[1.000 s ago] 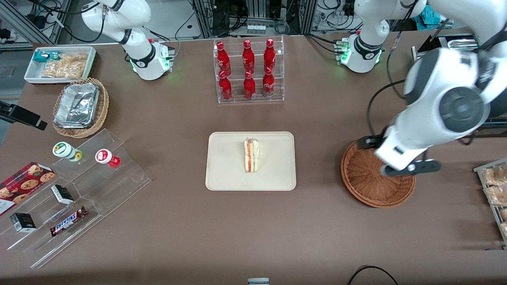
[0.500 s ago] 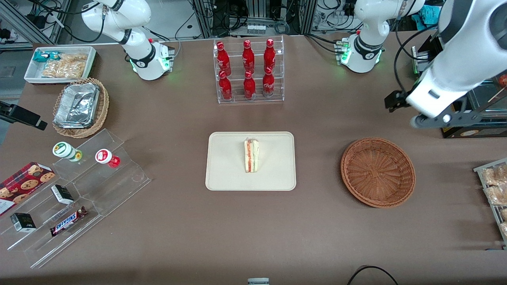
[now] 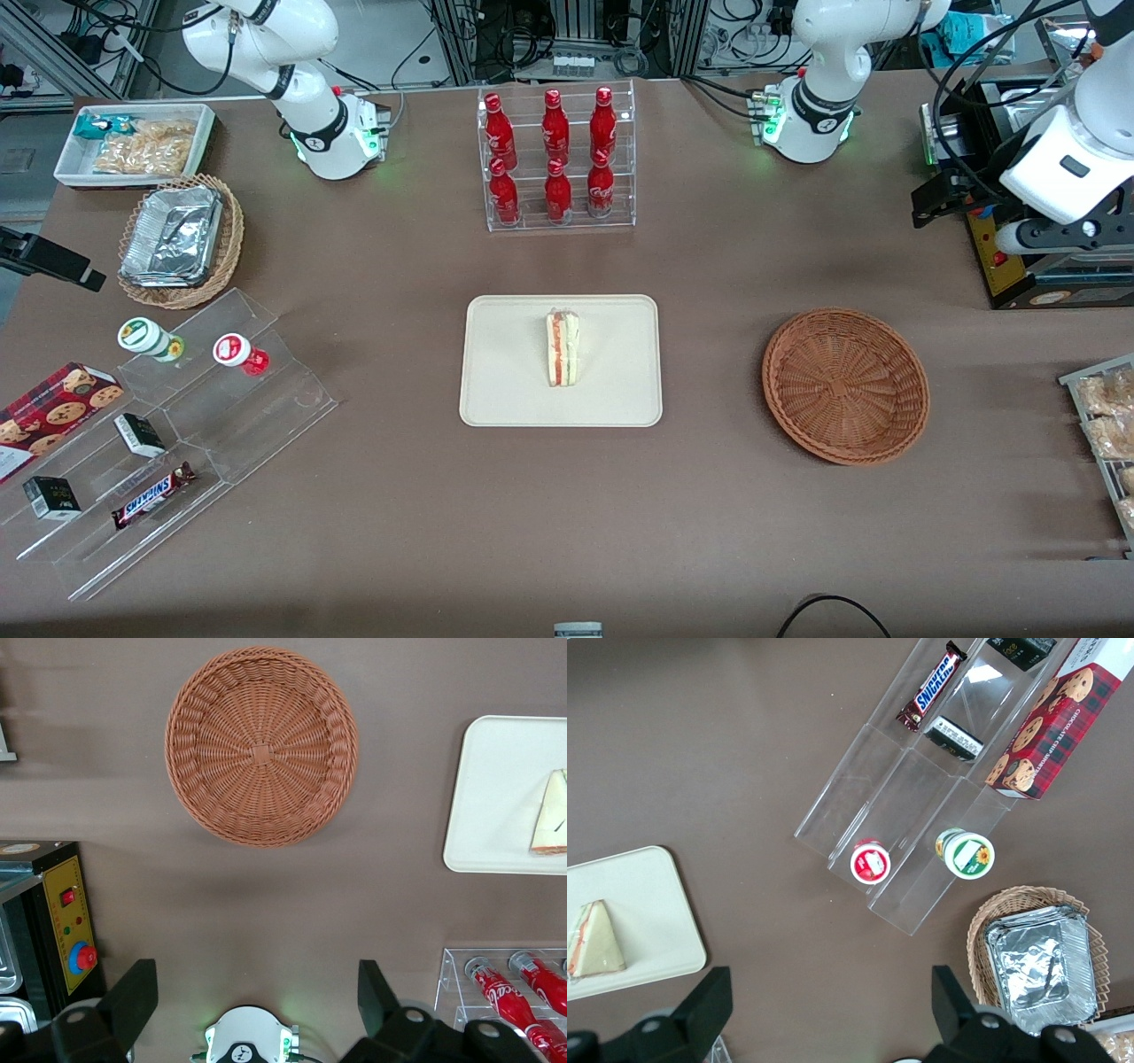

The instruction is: Place sandwich from basket to tray

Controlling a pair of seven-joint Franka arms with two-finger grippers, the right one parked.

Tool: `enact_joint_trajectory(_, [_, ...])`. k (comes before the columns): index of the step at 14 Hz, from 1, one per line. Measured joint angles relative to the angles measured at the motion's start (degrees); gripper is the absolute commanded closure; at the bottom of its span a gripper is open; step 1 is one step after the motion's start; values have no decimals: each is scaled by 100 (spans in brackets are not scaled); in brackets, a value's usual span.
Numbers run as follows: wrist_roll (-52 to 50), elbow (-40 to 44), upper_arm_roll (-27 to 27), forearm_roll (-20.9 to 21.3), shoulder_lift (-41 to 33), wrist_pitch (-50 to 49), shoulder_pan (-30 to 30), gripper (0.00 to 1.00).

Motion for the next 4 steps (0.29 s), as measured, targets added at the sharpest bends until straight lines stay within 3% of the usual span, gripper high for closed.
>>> enact_joint_trajectory(4, [23,40,-112,257,-23,22,-124,0])
